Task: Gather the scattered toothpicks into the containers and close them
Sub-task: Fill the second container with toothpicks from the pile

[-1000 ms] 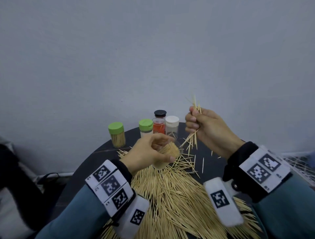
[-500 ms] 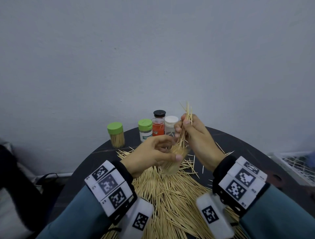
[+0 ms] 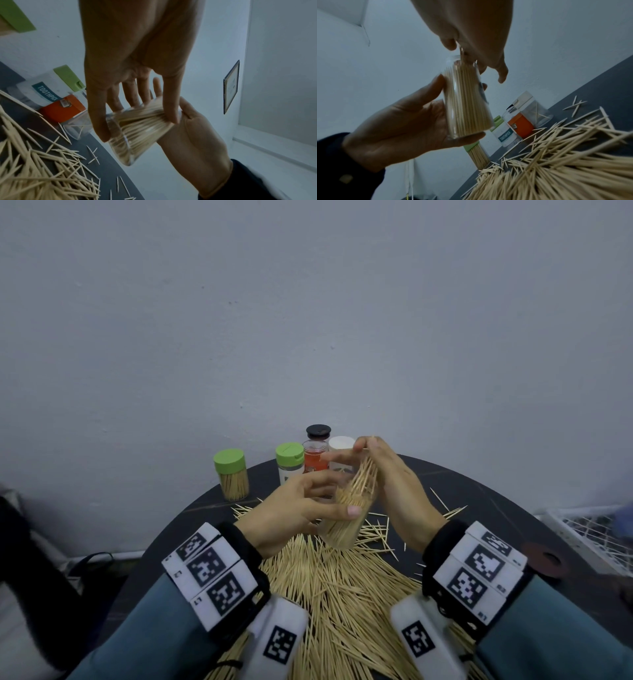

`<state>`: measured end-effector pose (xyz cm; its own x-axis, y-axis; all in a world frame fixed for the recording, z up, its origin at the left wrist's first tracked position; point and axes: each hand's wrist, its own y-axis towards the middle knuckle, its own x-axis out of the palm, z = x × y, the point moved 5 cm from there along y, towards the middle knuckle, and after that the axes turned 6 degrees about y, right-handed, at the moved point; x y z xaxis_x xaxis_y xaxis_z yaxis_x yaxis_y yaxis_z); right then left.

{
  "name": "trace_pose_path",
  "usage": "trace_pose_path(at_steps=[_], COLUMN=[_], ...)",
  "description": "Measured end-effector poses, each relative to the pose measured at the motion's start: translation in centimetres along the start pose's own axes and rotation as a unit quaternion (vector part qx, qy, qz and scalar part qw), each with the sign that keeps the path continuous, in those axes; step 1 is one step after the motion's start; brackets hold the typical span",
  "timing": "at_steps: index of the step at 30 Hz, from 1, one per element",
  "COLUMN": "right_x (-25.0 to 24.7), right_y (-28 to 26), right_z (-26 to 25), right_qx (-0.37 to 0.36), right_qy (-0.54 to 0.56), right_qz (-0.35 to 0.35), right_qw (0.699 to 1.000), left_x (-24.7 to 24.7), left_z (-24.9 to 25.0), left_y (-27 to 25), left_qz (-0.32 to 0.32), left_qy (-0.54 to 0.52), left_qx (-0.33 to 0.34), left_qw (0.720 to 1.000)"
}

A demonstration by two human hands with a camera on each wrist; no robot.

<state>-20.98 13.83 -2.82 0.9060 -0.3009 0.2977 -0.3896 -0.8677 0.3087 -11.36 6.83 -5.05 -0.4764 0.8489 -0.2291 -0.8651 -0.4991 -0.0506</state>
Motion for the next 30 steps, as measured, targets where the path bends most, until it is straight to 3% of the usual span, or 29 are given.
trace_pose_path(at_steps=[6,11,17,22,30], right_x=[-0.5,-0.2,-0.5,-0.4,-0.6], right_y=[0.2,0.1,0.2,0.5,0.7], right_z=[-0.1,0.6,0.1,0.7,1.6], right_qx=[-0.04,-0.036,-0.039,-0.005,0.047], right_qy=[0.008,-0.083,-0.12,-0.166,-0.25], right_qz=[0.012,-0.02,-0.02,-0.061,-0.101], right_qw=[0.999,0.996,0.992,0.984,0.962], left_x=[0.2,-0.2,-0.4,-0.8,-0.4], left_z=[0.0,-0.4,-0.3,-0.4,-0.6], left_y=[0.0,0.1,0.1,0.2,0.2], left_qz=[-0.009,0.0,0.0,0.023,0.005], left_qy=[-0.027,-0.099,-0.103,-0.119,-0.046], left_qx=[-0.012,-0.032,-0.029,-0.034,-0.027], left_qw=[1.0,0.995,0.994,0.992,0.999])
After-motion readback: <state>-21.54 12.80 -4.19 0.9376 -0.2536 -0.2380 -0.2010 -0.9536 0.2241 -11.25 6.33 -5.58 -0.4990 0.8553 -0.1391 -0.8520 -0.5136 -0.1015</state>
